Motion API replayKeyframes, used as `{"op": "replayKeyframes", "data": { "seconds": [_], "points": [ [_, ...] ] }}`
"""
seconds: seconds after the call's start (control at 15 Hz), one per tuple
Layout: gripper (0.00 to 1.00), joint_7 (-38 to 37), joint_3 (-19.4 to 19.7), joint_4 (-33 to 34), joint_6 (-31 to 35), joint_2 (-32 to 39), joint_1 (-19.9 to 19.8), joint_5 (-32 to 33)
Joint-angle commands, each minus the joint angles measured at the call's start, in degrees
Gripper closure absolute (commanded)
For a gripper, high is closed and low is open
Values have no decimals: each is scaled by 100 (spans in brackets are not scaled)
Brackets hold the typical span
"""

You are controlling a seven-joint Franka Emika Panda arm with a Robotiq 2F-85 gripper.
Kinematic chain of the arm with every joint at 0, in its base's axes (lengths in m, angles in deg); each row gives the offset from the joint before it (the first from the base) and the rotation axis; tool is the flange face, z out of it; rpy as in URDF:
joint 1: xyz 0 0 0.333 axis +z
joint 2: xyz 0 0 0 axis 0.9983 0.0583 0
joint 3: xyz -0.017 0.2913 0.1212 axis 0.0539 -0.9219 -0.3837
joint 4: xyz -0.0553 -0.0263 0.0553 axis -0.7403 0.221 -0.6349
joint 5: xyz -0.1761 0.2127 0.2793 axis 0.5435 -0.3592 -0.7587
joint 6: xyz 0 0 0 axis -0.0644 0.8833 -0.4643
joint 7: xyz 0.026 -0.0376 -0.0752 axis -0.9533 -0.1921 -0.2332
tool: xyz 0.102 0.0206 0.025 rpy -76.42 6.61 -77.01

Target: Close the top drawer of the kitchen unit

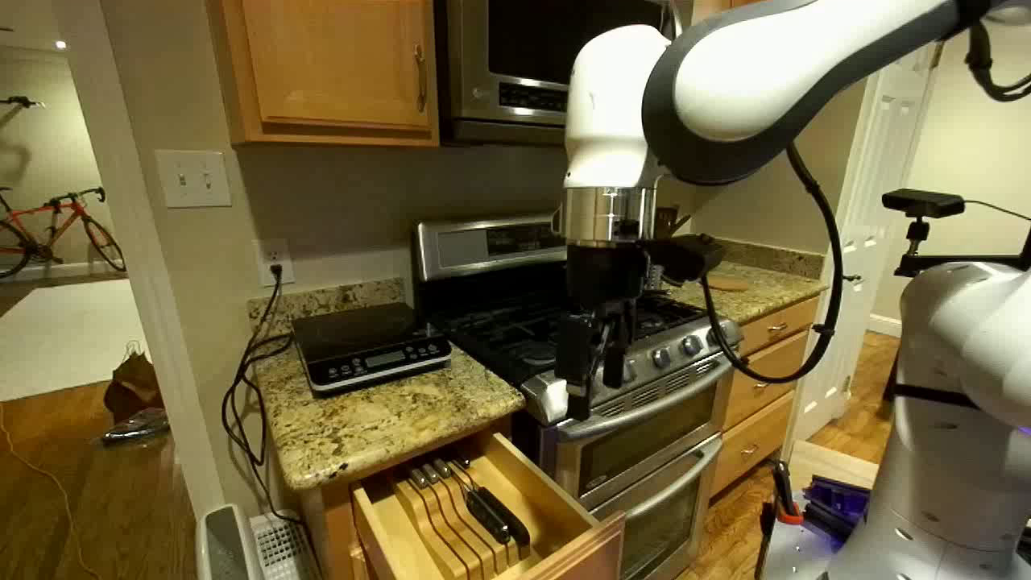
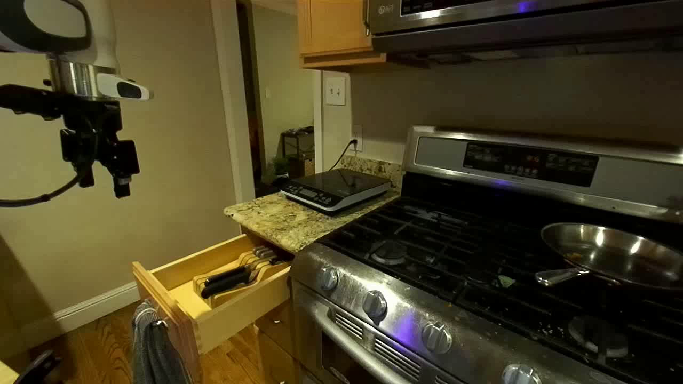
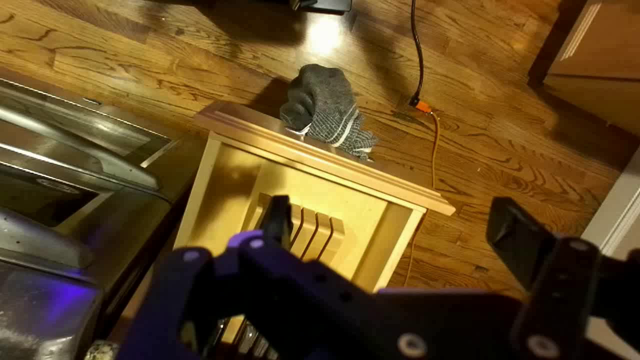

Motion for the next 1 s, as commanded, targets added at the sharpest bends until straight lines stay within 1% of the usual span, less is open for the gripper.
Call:
{"op": "replayKeyframes", "data": {
  "seconds": [0.0,0.4,0.53,0.67,0.8,0.93],
  "points": [
    [0,-12,27,6,-8,1,25,19],
    [0,19,15,0,48,60,36,20],
    [0,37,-96,-88,353,192,44,109],
    [0,174,-169,-149,597,387,135,90],
    [0,381,-315,-208,963,694,257,135],
    [0,592,-474,-256,1484,1066,386,245]
  ]
}}
